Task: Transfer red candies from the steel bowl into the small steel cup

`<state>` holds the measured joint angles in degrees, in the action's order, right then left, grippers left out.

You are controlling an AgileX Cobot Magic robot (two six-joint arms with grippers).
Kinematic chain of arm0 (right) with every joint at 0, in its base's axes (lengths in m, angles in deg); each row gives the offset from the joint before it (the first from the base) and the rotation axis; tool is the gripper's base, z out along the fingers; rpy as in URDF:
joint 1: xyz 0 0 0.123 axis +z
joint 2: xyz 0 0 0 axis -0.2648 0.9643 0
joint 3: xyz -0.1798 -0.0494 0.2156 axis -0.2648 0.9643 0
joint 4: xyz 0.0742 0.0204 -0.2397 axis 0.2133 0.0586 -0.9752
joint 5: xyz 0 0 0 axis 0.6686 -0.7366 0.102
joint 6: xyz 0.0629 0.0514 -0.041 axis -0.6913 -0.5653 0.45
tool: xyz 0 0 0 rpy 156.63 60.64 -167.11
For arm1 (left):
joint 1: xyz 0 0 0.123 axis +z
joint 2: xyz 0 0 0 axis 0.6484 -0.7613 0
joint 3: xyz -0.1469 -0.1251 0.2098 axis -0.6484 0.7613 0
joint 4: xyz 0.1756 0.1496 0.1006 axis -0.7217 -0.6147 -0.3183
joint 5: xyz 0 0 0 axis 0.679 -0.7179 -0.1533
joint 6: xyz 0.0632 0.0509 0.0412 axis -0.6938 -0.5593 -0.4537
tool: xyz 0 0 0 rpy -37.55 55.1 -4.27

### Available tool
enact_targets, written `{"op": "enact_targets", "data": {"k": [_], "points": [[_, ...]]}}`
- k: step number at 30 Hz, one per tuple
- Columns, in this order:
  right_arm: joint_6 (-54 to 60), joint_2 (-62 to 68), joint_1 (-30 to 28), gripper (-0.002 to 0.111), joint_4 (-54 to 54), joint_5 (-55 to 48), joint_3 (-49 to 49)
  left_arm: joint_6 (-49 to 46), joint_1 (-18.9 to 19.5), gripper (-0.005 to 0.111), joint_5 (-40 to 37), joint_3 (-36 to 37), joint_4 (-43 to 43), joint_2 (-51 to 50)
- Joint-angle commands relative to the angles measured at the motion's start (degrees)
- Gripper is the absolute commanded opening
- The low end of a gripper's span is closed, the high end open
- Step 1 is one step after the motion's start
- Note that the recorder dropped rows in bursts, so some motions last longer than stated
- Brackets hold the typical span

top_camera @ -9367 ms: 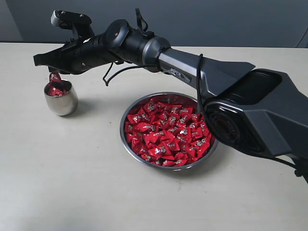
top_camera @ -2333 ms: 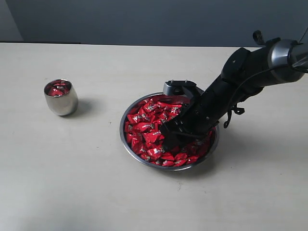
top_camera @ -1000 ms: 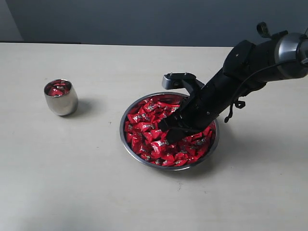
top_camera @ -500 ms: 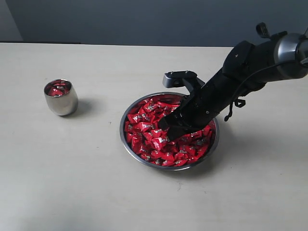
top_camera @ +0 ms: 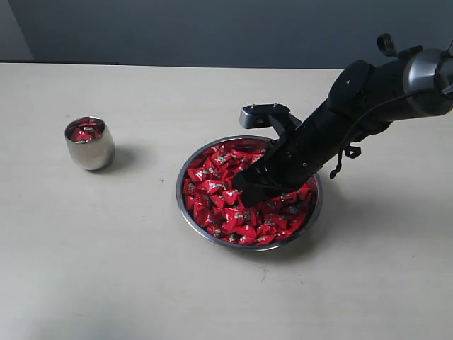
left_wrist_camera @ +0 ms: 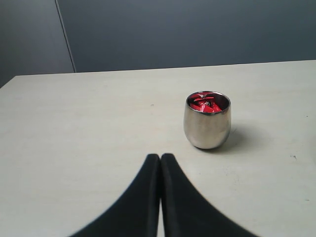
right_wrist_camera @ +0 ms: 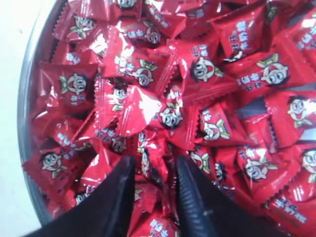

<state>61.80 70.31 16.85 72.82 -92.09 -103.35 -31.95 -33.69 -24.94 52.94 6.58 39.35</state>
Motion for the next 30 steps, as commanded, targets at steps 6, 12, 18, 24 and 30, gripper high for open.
{"op": "enact_targets", "data": {"k": [6,12,18,24,30], "points": [[0.21,0.03,-0.19,0.030,-0.07,0.32,-0.06,0.13,0.03,0.000,0.09,0.22,0.13,0.26],[0.21,0.03,-0.19,0.013,-0.08,1.50,-0.06,0.13,0.03,0.000,0.09,0.22,0.13,0.26],[0.21,0.03,-0.19,-0.001,-0.08,3.13,-0.06,0.13,0.03,0.000,0.09,0.22,0.13,0.26],[0.21,0.03,-0.19,-0.001,-1.15,5.06,-0.06,0.13,0.03,0.000,0.09,0.22,0.13,0.26],[0.21,-2.09,-0.19,-0.001,-2.38,6.47,-0.06,0.13,0.03,0.000,0.09,0.22,0.13,0.26]]}}
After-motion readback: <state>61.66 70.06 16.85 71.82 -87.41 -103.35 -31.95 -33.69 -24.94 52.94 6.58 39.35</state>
